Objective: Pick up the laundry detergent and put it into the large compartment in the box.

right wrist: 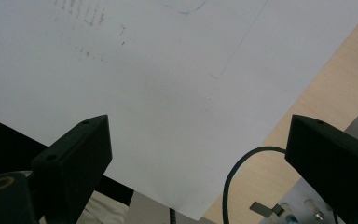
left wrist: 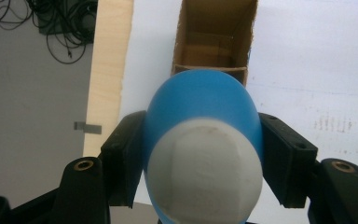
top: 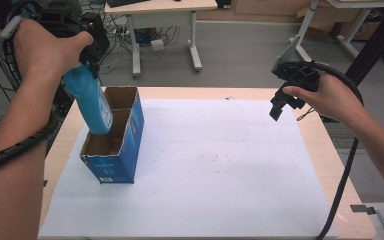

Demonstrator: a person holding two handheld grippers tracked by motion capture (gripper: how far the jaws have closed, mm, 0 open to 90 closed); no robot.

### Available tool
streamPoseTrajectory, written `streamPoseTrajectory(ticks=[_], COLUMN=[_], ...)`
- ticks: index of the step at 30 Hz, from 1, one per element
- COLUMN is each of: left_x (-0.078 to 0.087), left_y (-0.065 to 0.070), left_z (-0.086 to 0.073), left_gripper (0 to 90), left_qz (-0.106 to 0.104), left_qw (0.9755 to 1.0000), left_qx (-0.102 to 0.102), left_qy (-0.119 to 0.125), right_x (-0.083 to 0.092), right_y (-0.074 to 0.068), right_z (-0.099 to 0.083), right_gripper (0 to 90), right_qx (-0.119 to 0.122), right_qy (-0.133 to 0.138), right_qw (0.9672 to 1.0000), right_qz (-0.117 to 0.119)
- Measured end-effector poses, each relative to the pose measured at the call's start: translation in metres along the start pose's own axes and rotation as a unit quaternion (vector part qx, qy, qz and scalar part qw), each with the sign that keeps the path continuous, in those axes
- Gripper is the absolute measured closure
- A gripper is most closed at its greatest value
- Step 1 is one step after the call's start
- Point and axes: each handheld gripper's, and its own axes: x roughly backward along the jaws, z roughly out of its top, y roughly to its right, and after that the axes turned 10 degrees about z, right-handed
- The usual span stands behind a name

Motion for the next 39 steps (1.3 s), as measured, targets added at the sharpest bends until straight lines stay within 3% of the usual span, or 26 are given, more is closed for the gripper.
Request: streamPoseTrajectory(ticks=[27, 39], left_x=[-0.06, -0.081], left_y=[0.006, 0.018], left_z=[-0.003, -0.01], left_gripper=[38.1, 38.1], left_qz=[-0.01, -0.006], left_qw=[0.9992, 0.9981], left_qx=[-0.033, -0.057], left_qy=[-0.022, -0.022], right_x=[-0.005, -0.009], right_y=[-0.005, -0.006], right_z=[0.0, 0.001], right_gripper=[7.2, 7.1], right_qx=[-0.001, -0.001], right_qy=[-0.002, -0.005], right_qw=[1.0, 1.0], right_qz=[-0.001, 0.001])
